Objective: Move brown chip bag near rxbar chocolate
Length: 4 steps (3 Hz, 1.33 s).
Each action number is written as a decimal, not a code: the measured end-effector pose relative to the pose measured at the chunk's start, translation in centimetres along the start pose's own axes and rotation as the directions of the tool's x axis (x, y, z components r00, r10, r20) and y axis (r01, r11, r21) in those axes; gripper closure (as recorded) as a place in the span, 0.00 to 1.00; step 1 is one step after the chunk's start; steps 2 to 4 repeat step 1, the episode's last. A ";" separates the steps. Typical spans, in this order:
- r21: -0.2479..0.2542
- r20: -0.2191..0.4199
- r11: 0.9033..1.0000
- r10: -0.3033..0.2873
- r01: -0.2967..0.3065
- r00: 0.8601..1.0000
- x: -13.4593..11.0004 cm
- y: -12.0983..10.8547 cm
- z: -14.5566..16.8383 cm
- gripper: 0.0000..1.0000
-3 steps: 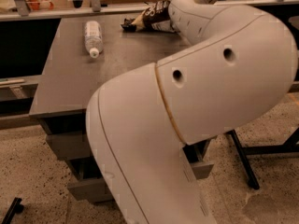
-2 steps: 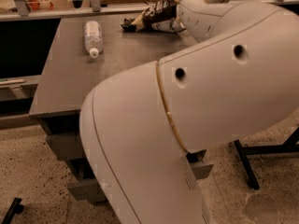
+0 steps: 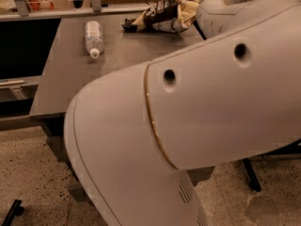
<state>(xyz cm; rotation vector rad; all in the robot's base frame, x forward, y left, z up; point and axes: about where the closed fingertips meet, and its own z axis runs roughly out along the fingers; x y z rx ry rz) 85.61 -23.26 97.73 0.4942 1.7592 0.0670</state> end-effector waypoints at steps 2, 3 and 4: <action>-0.001 0.000 1.000 -0.002 0.002 1.000 0.0 0.0 0.0 0.00; -0.001 0.000 1.000 -0.002 0.002 1.000 0.0 0.0 0.0 0.00; -0.001 0.000 1.000 -0.002 0.002 1.000 0.0 0.0 0.0 0.00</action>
Offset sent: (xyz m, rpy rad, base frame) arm 0.0000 0.0000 0.0000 0.0000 0.0000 0.0000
